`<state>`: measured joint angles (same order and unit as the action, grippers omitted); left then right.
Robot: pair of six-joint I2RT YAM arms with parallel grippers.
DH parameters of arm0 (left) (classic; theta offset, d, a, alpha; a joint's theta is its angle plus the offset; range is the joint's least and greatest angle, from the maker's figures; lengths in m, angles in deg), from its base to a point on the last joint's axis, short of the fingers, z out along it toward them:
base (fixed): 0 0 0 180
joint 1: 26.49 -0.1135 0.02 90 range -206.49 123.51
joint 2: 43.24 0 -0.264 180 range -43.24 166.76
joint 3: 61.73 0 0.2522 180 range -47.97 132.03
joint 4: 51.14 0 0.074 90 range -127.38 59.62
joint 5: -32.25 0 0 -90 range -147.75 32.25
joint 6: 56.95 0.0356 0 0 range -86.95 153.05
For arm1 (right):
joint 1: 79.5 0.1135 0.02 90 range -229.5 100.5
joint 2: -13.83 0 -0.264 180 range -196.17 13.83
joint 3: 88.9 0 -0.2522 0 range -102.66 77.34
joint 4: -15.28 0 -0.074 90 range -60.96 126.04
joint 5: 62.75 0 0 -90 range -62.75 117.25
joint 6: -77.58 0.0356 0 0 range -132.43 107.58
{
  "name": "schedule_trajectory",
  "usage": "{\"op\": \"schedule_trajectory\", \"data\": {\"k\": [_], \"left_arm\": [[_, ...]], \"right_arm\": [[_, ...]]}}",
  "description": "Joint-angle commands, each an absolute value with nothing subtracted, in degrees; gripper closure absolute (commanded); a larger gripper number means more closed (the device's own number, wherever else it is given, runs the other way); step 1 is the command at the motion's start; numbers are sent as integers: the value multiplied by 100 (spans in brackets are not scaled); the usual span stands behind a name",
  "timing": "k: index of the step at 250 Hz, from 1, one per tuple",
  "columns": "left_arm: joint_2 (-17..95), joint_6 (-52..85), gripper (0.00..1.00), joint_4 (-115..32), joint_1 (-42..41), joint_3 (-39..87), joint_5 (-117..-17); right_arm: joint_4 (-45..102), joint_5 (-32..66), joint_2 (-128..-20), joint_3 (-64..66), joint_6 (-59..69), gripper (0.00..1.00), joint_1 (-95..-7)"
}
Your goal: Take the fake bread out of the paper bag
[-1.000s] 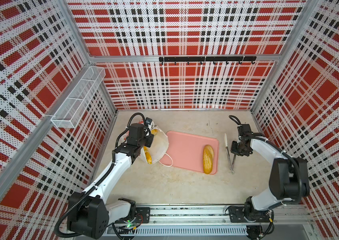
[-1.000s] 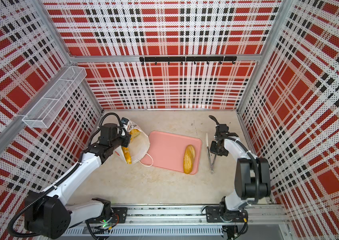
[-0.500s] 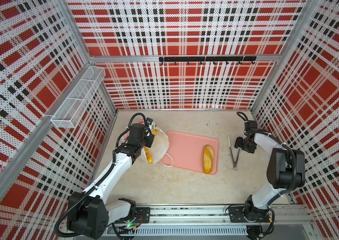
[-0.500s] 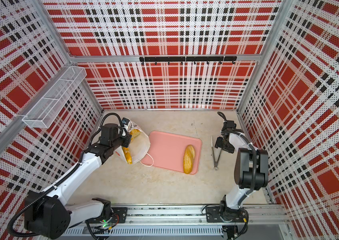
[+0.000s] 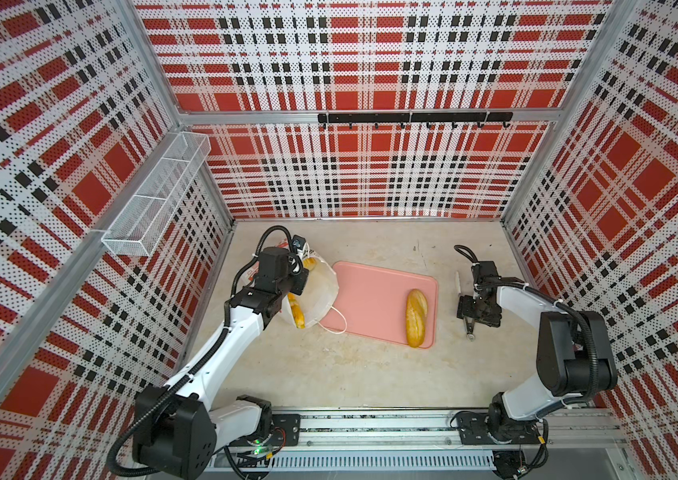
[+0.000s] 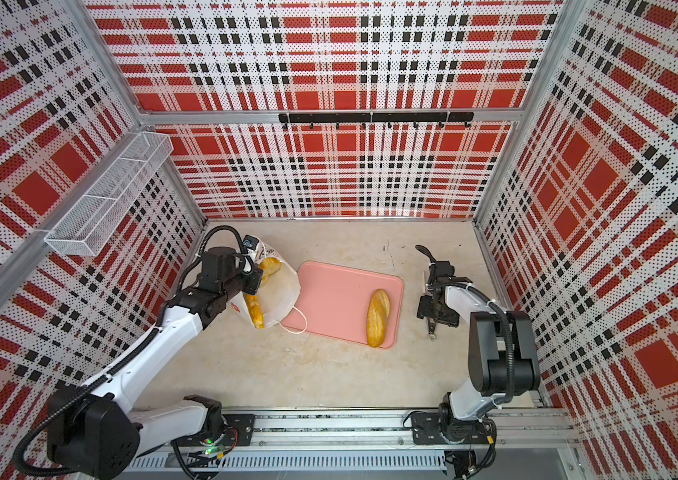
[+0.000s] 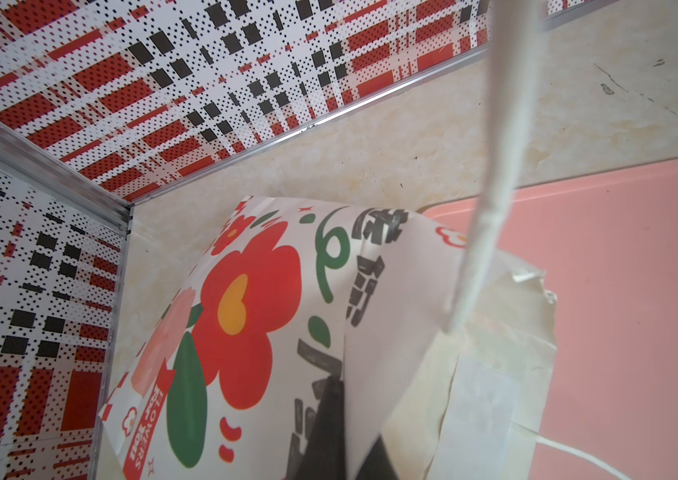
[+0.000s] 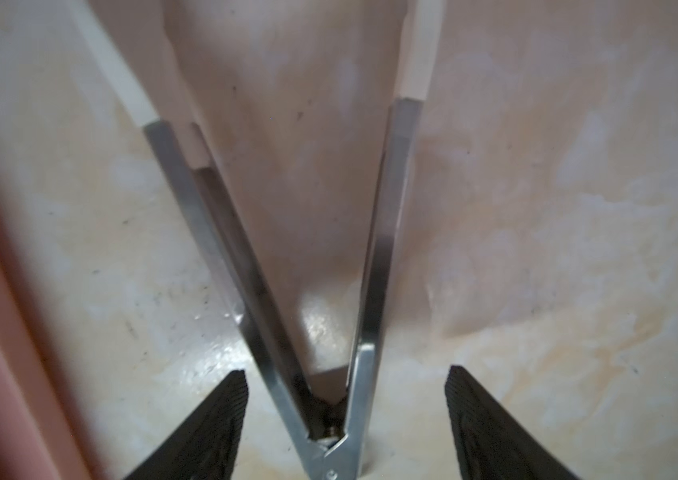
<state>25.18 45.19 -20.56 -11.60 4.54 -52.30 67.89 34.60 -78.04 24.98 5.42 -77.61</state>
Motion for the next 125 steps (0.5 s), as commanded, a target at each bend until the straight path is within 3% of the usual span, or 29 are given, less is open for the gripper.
{"op": "schedule_trajectory", "data": {"k": [1,57,97,125], "left_arm": [[2304,4510,100,-2289,-1112,414,-5161],[2333,4511,100,-2285,-1108,415,-5161],[2332,4532,100,-2280,-1105,410,-5118],[2306,4541,100,-2286,-1094,399,-5105]], "right_arm": [[6437,3673,-7920,2600,621,25,-7757],[5919,3328,-8258,2669,524,51,-7757],[5964,3115,-8377,2616,444,75,-7742],[6163,3009,-7909,2672,521,82,-7737]]}}
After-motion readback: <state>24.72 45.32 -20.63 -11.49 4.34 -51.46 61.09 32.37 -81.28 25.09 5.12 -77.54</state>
